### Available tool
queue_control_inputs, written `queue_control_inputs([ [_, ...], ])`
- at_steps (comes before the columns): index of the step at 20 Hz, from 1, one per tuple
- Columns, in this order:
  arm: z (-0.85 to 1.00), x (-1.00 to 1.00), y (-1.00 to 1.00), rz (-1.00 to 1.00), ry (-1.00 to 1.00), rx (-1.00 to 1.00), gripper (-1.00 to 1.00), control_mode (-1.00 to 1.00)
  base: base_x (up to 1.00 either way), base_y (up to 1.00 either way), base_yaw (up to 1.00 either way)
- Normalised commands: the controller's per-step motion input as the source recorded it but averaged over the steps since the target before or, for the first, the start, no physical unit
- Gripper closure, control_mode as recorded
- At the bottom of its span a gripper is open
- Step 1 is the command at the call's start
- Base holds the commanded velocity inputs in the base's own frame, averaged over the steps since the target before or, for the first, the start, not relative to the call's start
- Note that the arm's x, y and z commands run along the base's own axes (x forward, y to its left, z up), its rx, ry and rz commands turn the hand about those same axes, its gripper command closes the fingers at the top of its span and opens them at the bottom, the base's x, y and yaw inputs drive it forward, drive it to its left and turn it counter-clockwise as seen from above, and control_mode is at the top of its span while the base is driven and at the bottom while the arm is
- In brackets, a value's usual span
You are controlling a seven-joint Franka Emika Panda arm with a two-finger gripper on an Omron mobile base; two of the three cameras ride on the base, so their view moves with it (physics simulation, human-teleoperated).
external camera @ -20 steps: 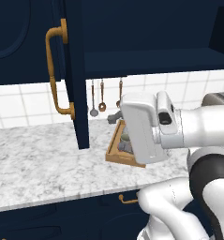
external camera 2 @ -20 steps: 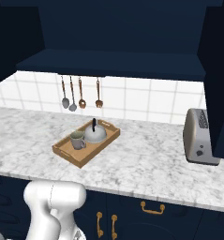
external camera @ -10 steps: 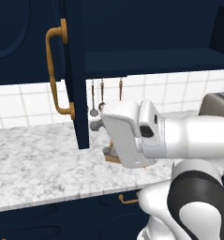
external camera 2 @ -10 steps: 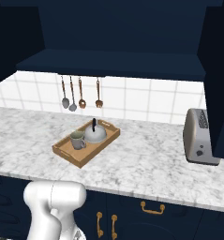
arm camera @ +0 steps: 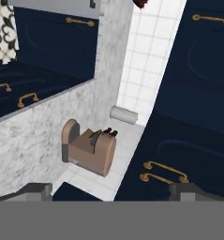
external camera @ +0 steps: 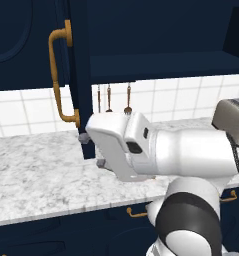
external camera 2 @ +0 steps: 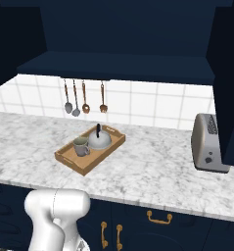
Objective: Pick the kettle from the counter and place it on the tray. Then pick the mug from the cabinet and place it on the tray. Then close the cabinet doors.
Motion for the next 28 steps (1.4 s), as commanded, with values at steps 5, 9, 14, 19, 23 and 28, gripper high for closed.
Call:
queue_control_inputs([
  [5, 0.06, -0.02, 0.49, -0.05, -0.01, 0.00, -1.00, -1.00, 0.00, 0.00, 0.00],
  [9, 0.01, 0.09, 0.58, -0.18, 0.00, 0.00, -1.00, -1.00, 0.00, 0.00, 0.00],
  [14, 0.09, 0.17, 0.42, -0.22, 0.07, 0.05, -1.00, -1.00, 0.00, 0.00, 0.00],
  [19, 0.04, 0.41, 0.13, -0.24, 0.10, 0.09, -1.00, -1.00, 0.00, 0.00, 0.00],
  [23, 0.00, 0.33, 0.06, -0.19, 0.06, 0.10, -1.00, -1.00, 0.00, 0.00, 0.00],
  [28, 0.00, 0.31, 0.00, -0.14, 0.00, 0.04, -1.00, -1.00, 0.00, 0.00, 0.00],
])
